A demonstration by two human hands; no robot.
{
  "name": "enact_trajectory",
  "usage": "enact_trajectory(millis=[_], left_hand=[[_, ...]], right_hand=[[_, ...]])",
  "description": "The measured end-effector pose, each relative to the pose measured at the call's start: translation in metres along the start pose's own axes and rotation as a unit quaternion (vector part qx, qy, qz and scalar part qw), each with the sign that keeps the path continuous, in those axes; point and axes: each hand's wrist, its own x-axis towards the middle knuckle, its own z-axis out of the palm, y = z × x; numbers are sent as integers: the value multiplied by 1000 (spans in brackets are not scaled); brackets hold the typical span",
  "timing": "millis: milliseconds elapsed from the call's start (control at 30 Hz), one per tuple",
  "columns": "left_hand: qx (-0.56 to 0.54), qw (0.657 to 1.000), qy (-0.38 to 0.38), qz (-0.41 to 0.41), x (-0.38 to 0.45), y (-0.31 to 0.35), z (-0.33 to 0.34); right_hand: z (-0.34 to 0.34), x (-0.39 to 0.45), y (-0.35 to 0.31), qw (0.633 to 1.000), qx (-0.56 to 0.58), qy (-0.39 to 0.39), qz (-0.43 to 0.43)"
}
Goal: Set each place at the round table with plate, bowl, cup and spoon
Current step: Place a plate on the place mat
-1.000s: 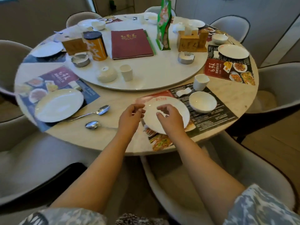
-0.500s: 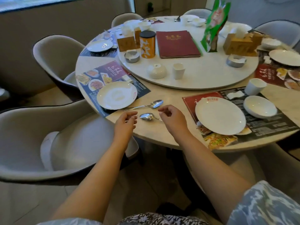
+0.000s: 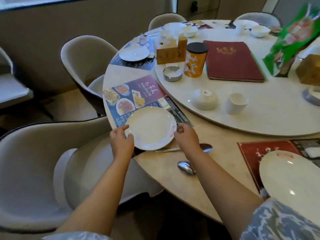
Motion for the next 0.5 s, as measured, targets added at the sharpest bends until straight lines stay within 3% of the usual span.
enact_trajectory(millis=[333, 500], left_hand=[[64, 996, -56, -35, 62, -3, 12], [24, 995, -64, -78, 79, -2, -6]], right_hand=[[30, 39, -3, 996, -11, 31, 88], [49, 48, -22, 993, 12, 70, 91]])
